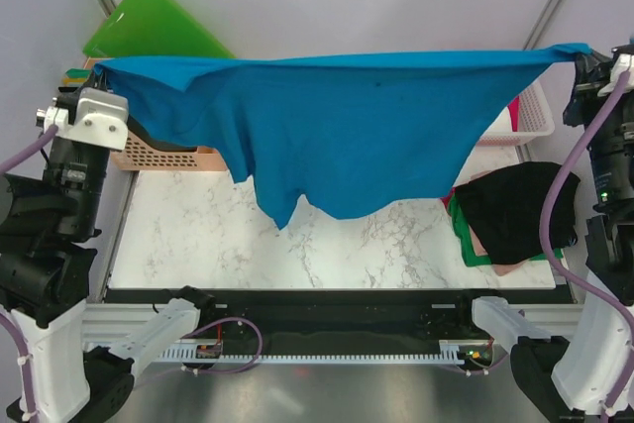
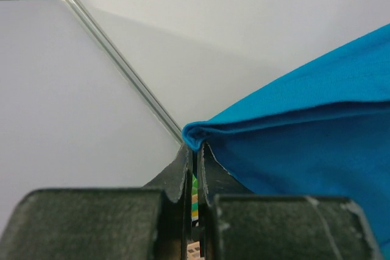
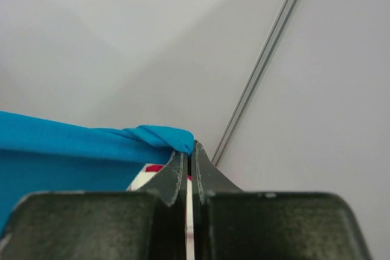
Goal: Fold and stack the t-shirts
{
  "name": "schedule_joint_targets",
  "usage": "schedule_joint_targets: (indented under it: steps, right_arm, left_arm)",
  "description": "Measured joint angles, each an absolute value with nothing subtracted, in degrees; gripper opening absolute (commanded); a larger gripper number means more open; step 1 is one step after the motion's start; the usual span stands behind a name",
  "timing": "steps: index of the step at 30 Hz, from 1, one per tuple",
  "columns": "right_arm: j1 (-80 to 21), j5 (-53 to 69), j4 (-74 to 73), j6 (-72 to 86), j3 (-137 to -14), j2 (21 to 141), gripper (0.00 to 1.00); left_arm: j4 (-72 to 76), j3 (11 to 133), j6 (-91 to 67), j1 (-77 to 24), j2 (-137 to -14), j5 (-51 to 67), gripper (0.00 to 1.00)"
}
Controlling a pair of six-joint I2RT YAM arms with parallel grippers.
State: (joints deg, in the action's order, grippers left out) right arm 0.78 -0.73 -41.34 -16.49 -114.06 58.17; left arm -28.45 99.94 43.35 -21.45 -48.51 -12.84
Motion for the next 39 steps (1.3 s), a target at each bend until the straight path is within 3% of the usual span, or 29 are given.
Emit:
schedule_joint_targets:
  steps: [11, 28, 33, 39]
  right_arm:
    - [1.0, -0.8, -44.7, -17.7, -125.4, 62.8, 0.0]
    - [1.4, 4.4, -50.3, -18.3, -131.8, 52.8, 0.0]
    - [1.7, 4.6, -48.0, -19.7, -121.9, 50.8, 0.0]
    - [1.7, 2.5, -44.5, -21.6, -98.0, 52.2, 0.0]
  left_arm:
    - [-32.1, 108.4, 43.3, -20.8, -54.7, -13.5, 0.02]
    - [-35.3, 116.2, 42.7, -13.2, -43.4, -8.4, 0.02]
    - [-35.0, 112.5, 41.9, -13.1, -42.9, -7.4, 0.02]
    - [-33.2, 92.9, 40.8, -13.2, -45.2, -6.8, 0.02]
